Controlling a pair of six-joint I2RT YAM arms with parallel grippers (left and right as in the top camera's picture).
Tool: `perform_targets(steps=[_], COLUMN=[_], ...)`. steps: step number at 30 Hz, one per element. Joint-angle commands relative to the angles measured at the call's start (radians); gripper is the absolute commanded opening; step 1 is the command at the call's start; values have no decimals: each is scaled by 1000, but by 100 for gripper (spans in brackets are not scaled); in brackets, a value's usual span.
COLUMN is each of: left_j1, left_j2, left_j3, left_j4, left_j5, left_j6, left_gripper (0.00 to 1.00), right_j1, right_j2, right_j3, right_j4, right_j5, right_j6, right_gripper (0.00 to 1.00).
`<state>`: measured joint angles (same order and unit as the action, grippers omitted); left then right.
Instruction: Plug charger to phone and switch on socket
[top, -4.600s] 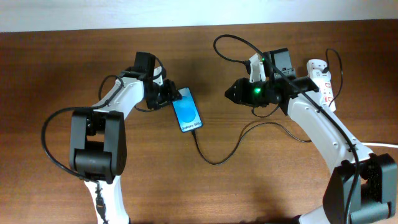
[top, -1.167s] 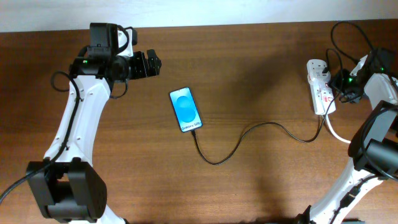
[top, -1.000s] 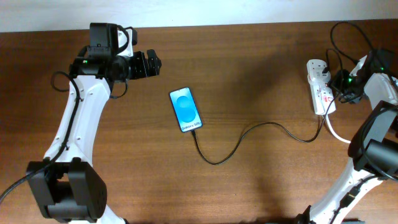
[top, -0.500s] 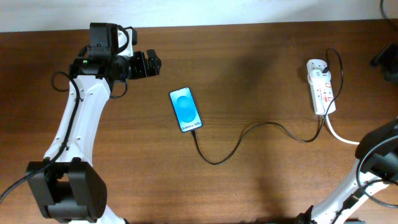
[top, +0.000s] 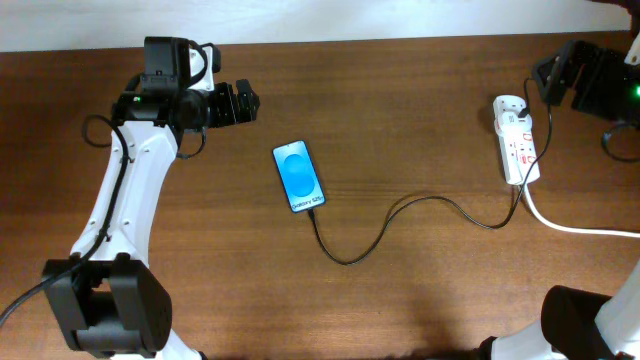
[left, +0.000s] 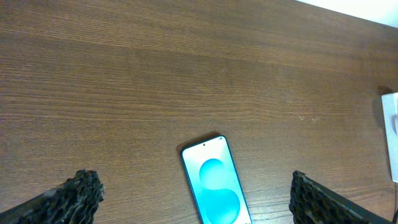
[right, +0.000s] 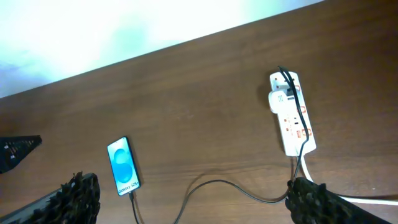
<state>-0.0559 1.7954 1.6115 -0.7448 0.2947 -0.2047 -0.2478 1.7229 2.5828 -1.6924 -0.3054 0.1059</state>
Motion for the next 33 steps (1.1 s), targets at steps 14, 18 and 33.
perform_targets(steps=[14, 18, 33], left_j1=[0, 0, 0], left_j2=[5, 5, 5], left_j3=[3, 3, 3], left_j4=[2, 2, 2], left_j5=[-4, -4, -4], left_j6=[13, 13, 13], left_gripper=[99, 99, 99], right_j1=[177, 177, 217], right_j2=[-576, -996, -1643], right_j3=[-887, -1576, -2543], right_j4=[719, 1274, 1831], right_j5=[29, 30, 235], right_j6=[-281, -201, -45], right_gripper=[98, 98, 98])
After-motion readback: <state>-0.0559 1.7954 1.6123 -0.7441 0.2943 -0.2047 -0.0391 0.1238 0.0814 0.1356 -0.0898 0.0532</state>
